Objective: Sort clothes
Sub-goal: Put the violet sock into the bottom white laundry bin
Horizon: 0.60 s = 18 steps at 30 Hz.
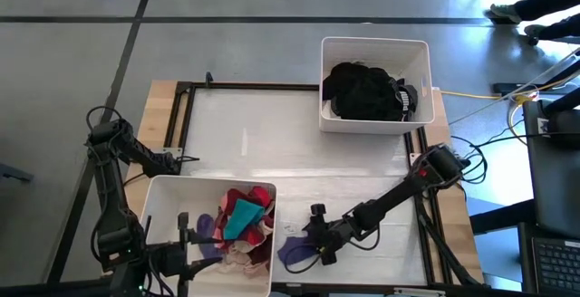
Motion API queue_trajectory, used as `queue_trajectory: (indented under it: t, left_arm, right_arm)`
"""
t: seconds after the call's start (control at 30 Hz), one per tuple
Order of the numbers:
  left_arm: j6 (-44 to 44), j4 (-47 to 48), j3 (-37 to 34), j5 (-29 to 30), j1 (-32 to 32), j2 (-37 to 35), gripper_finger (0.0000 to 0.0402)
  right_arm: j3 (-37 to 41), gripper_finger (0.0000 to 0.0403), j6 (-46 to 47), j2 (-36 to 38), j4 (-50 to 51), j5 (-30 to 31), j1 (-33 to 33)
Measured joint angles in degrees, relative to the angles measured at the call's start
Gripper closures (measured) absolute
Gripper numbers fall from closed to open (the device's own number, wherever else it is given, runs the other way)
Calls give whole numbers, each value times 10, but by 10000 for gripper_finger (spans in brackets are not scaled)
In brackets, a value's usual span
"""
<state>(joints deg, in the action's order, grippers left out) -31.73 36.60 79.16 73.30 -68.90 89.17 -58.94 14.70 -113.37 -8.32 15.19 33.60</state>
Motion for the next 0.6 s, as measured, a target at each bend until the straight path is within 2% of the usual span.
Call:
queue_trajectory:
  t: [0.07, 0.17, 0.37, 0.4, 0.6]
  left_arm:
    - [-1, 0, 0, 0, 0, 0, 233]
    - [-2, 0, 0, 0, 0, 0, 233]
    - [-1, 0, 0, 0, 0, 0, 233]
    - [-1, 0, 0, 0, 0, 0, 233]
    - [0, 2, 0, 0, 0, 0, 233]
  right_arm:
    - [-1, 187, 0, -2, 0, -2, -3]
    - [-1, 230, 0, -2, 2, -10, -4]
    - [-1, 372, -17, -2, 5, -12, -3]
    - [-1, 385, -22, 0, 6, -11, -3]
    - [-15, 375, -33, 48, 68, 16, -3]
